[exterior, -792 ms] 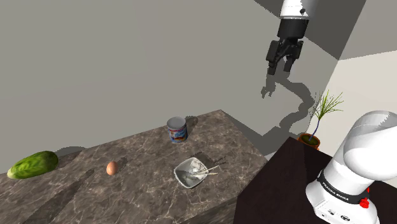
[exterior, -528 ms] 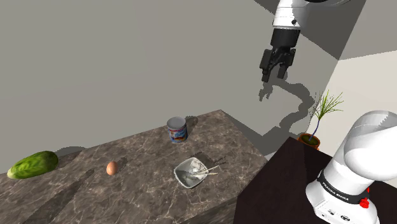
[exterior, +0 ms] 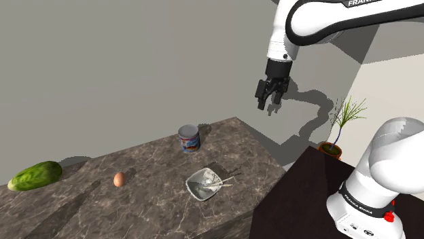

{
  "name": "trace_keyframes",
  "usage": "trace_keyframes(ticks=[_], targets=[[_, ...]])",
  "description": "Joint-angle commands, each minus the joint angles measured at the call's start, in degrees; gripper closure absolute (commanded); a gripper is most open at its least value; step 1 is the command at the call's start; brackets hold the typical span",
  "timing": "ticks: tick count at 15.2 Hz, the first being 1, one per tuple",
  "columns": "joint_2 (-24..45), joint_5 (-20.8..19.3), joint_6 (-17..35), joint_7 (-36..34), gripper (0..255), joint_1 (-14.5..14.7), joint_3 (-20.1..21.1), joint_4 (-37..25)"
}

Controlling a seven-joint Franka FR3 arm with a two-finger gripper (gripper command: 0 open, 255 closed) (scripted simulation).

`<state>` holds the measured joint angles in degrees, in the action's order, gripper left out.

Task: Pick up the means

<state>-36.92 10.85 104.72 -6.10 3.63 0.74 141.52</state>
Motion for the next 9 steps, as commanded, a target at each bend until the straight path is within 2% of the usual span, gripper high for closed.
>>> trace_keyframes(ticks=[1,9], targets=[[1.89,1.04,4.21,0.12,0,0.94,1.07,1.83],[14.48,4.93,20.72,1.31,0,4.69,4.99,4.3]])
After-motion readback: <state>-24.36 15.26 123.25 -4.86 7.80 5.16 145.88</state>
